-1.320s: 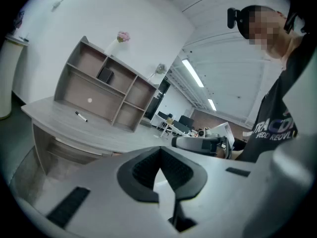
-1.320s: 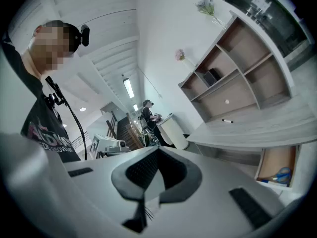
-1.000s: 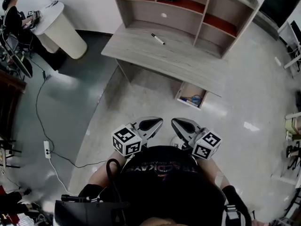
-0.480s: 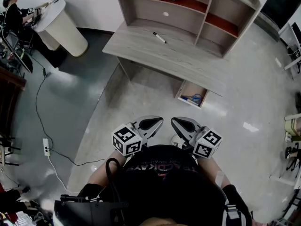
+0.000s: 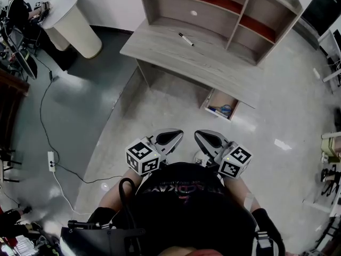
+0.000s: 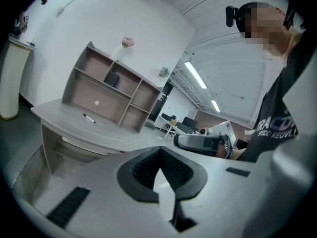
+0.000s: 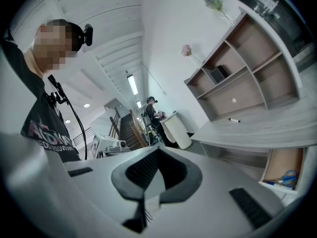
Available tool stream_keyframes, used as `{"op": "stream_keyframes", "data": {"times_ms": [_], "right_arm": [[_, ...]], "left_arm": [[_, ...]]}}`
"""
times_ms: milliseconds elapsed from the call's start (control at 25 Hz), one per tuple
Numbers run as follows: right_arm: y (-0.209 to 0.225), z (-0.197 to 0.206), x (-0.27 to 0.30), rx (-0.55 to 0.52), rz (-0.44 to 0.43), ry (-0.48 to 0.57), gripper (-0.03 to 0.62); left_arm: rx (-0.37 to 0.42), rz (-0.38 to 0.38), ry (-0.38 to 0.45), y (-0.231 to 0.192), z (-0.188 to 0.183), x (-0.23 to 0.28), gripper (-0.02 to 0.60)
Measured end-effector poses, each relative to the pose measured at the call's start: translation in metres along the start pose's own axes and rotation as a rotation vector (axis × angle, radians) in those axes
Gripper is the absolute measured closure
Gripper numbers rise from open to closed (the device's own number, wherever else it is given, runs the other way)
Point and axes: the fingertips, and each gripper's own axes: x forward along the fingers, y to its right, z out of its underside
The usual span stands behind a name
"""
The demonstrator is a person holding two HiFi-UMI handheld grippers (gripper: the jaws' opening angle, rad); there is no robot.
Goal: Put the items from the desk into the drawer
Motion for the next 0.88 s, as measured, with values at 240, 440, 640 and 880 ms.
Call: {"op": "stream_keyframes", "data": {"times_ms": [240, 440, 640, 880], "right_arm": [[-0.007, 0.005, 0.016, -0.001, 0.005, -0.003, 0.577], [-0.014, 0.011, 0.031, 0.009, 0.02, 0.004, 0.577], [-0.022, 0.019, 0.049, 0.009, 0.03, 0.011, 0.577], [-0.022, 0.019, 0.069, 0.015, 0.085, 0.037, 0.577]], "left_arm": [[-0.009, -0.017, 0.01, -0.011, 0.001, -0.02, 0.571], [-0.005, -0.027, 0.016, -0.021, 0.001, -0.038, 0.571], [0.007, -0.026, 0.013, -0.035, 0.002, -0.057, 0.571], [0.028, 0.001, 0.0, -0.051, -0.004, -0.073, 0.571]]}}
